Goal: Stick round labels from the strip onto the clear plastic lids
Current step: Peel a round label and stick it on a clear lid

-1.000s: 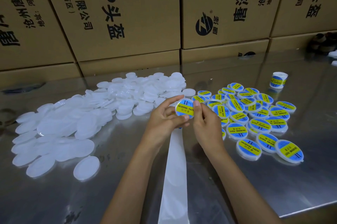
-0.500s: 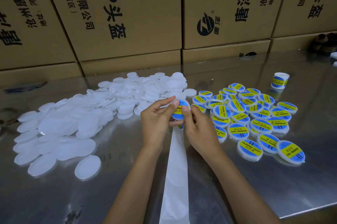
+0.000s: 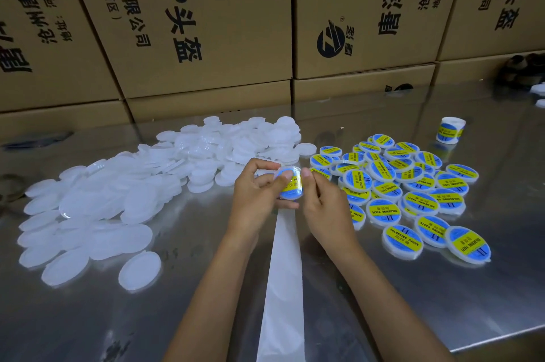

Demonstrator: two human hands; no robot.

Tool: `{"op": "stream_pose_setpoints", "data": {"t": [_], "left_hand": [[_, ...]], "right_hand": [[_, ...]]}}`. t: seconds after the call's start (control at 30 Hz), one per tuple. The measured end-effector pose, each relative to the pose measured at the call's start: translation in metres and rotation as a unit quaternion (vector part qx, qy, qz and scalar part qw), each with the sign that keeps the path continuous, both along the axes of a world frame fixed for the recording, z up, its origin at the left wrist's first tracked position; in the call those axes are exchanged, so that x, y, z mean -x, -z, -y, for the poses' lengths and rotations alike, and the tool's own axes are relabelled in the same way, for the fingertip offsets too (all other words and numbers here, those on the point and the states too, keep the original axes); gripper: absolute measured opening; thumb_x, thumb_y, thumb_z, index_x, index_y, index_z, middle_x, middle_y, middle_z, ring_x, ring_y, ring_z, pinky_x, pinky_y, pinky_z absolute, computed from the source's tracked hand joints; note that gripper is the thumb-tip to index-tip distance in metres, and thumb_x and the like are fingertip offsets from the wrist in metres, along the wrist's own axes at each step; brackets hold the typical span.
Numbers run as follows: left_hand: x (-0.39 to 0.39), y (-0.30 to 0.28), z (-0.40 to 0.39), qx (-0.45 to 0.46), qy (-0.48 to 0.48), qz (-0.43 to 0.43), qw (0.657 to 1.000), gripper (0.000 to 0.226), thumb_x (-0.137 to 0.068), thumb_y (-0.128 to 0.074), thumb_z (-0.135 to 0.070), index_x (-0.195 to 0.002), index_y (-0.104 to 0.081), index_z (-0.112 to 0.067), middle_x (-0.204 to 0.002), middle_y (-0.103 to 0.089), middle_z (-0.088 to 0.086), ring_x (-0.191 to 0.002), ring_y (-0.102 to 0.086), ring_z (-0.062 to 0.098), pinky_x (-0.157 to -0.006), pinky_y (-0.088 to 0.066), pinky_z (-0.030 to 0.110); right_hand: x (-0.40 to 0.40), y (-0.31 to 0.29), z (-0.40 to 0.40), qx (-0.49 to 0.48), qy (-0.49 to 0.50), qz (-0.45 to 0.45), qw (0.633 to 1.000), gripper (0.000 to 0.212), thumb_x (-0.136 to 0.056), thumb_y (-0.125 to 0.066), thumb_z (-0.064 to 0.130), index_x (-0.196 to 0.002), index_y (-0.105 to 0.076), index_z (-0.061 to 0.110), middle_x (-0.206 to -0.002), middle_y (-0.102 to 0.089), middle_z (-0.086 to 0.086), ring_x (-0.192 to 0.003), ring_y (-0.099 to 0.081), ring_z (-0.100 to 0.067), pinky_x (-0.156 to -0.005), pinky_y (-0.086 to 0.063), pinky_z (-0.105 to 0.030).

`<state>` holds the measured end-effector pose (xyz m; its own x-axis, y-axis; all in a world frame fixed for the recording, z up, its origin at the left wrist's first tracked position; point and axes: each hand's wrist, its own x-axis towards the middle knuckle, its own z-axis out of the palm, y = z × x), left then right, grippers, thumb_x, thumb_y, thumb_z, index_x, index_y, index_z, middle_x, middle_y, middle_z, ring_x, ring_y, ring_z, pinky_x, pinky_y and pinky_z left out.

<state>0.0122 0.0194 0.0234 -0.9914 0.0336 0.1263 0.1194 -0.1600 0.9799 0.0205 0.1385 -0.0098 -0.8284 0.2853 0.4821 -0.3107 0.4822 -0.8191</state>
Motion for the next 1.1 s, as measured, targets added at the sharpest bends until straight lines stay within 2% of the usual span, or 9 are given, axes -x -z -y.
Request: {"op": "stream_pose_setpoints", "data": {"t": [0.17,0.3,0.4,0.5,0.6,0.8,0.87,0.97,1.1], "left_hand": [[-0.0028,0.0034,-0.0074,0.015,0.041,-0.009,0.999,0.046,-0.082,-0.075,0.008,-0.12,-0.054,-0.007,-0.101,-0.072,0.019,-0.069,-0.069,0.018,-0.063,-0.058,0.027],[-0.0018,0.002,-0.0054,-0.005,-0.022,-0.012,1.0,0.031,-0.084,-0.077,0.0,-0.106,-0.055,-0.002,-0.085,-0.07,0.028,-0.061,-0.07,0.022,-0.054,-0.057,0.028],[0.0005,0.0021,-0.0009,-0.019,-0.063,-0.014,0.998,0.02,-0.088,-0.074,-0.003,-0.092,-0.054,-0.001,-0.076,-0.073,0.019,-0.058,-0.071,0.024,-0.05,-0.056,0.028],[0.0014,0.0023,0.0,-0.013,-0.093,-0.021,0.995,0.023,-0.091,-0.073,-0.011,-0.083,-0.055,0.0,-0.076,-0.074,0.019,-0.059,-0.073,0.026,-0.047,-0.056,0.028],[0.0015,0.0024,-0.0009,0.0,-0.119,-0.022,0.993,0.028,-0.093,-0.072,-0.017,-0.075,-0.054,-0.005,-0.071,-0.073,0.017,-0.052,-0.07,0.03,-0.042,-0.051,0.024],[0.0019,0.0052,-0.0035,0.015,-0.037,-0.029,0.999,0.007,-0.099,-0.06,-0.007,-0.104,-0.063,-0.004,-0.082,-0.076,0.011,-0.055,-0.071,0.024,-0.058,-0.058,0.026],[0.0018,0.0064,-0.0052,0.02,0.007,-0.024,1.0,0.02,-0.097,-0.059,0.001,-0.115,-0.061,-0.007,-0.087,-0.075,0.009,-0.06,-0.071,0.018,-0.066,-0.06,0.027],[0.0018,0.0077,-0.0057,0.033,0.062,-0.029,0.997,0.041,-0.091,-0.062,0.01,-0.124,-0.057,-0.014,-0.1,-0.072,0.008,-0.075,-0.07,0.014,-0.075,-0.059,0.026],[0.0011,0.0076,-0.0055,0.043,0.04,-0.045,0.997,0.047,-0.084,-0.072,0.009,-0.12,-0.058,-0.019,-0.091,-0.072,0.011,-0.076,-0.07,0.019,-0.076,-0.057,0.035]], "right_hand": [[0.0034,0.0002,-0.0042,0.087,0.007,0.01,0.996,0.045,-0.104,-0.045,0.034,-0.061,-0.044,0.02,-0.051,-0.052,0.014,-0.052,-0.046,-0.004,-0.051,-0.033,-0.022],[0.0029,0.0031,-0.0021,0.061,-0.023,0.023,0.998,0.053,-0.098,-0.043,0.056,-0.066,-0.047,0.015,-0.053,-0.047,0.009,-0.053,-0.041,-0.007,-0.052,-0.033,-0.026],[0.0,0.0032,0.0024,0.007,-0.044,0.039,0.998,0.058,-0.087,-0.043,0.072,-0.062,-0.039,0.02,-0.051,-0.044,0.011,-0.052,-0.04,-0.008,-0.052,-0.031,-0.028],[-0.0002,0.0038,0.0033,-0.007,-0.053,0.037,0.998,0.055,-0.09,-0.055,0.061,-0.056,-0.032,0.024,-0.048,-0.043,0.015,-0.05,-0.04,-0.008,-0.052,-0.027,-0.027],[0.0006,0.0048,0.0026,-0.021,-0.058,0.045,0.997,0.055,-0.094,-0.053,0.055,-0.055,-0.032,0.022,-0.046,-0.041,0.012,-0.05,-0.037,-0.01,-0.052,-0.03,-0.033],[0.0048,0.0015,-0.002,0.053,-0.051,0.08,0.994,0.058,-0.1,-0.046,0.047,-0.053,-0.043,0.013,-0.042,-0.034,0.007,-0.047,-0.033,-0.007,-0.051,-0.028,-0.026],[0.0069,0.001,-0.0051,0.088,-0.042,0.079,0.992,0.058,-0.102,-0.045,0.043,-0.055,-0.048,0.009,-0.041,-0.035,0.009,-0.045,-0.033,-0.005,-0.048,-0.026,-0.021],[0.0061,0.0012,-0.0054,0.113,-0.048,0.077,0.989,0.055,-0.104,-0.042,0.039,-0.054,-0.052,0.018,-0.04,-0.043,0.013,-0.043,-0.039,-0.002,-0.047,-0.028,-0.016],[0.0034,-0.0011,-0.0034,0.157,-0.103,0.077,0.979,0.063,-0.106,-0.04,0.035,-0.045,-0.054,0.03,-0.043,-0.046,0.014,-0.045,-0.041,-0.001,-0.052,-0.03,-0.019]]}}
